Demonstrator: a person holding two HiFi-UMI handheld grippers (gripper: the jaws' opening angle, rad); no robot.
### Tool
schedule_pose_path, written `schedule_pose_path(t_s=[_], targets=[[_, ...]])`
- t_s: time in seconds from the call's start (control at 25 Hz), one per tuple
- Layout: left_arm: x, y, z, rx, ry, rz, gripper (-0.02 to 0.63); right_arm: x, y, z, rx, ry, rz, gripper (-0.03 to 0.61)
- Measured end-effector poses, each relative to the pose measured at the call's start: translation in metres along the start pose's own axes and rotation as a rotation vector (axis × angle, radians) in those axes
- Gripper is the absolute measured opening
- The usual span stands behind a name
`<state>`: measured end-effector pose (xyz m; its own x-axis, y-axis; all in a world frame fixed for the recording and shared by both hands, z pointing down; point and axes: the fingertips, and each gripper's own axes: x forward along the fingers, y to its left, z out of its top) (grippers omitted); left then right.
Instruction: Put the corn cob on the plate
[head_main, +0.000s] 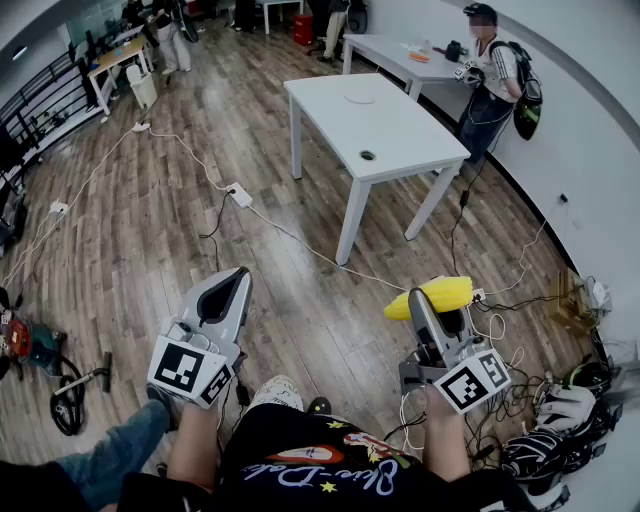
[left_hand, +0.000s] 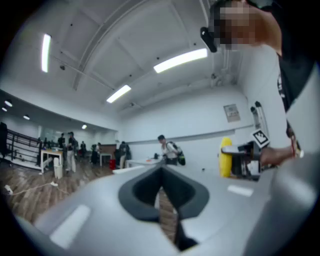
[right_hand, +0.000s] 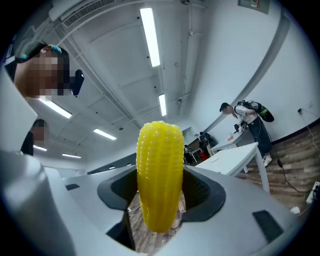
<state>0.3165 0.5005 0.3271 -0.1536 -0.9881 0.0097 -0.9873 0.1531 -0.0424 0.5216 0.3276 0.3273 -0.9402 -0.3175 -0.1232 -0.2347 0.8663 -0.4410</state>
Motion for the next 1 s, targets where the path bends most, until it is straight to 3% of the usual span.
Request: schedule_pose_path(t_s=[0.28, 0.48, 1.0], targets=[[0.029, 0.044, -0.006, 0.012, -0.008, 0.027, -0.002, 0.053, -0.015, -0.007, -0.008, 0.016, 0.022, 0.264], [0.079, 0.078, -0.008, -0.002, -0.027, 0.023, -0.002, 0.107, -0.034, 0.0, -0.025, 0.019, 0.031, 0.264], [0.208, 0.246, -0.008, -0.011, -0.076, -0.066, -0.002, 0.312, -0.065, 0.014, -0.076, -0.061, -0.037, 0.264]])
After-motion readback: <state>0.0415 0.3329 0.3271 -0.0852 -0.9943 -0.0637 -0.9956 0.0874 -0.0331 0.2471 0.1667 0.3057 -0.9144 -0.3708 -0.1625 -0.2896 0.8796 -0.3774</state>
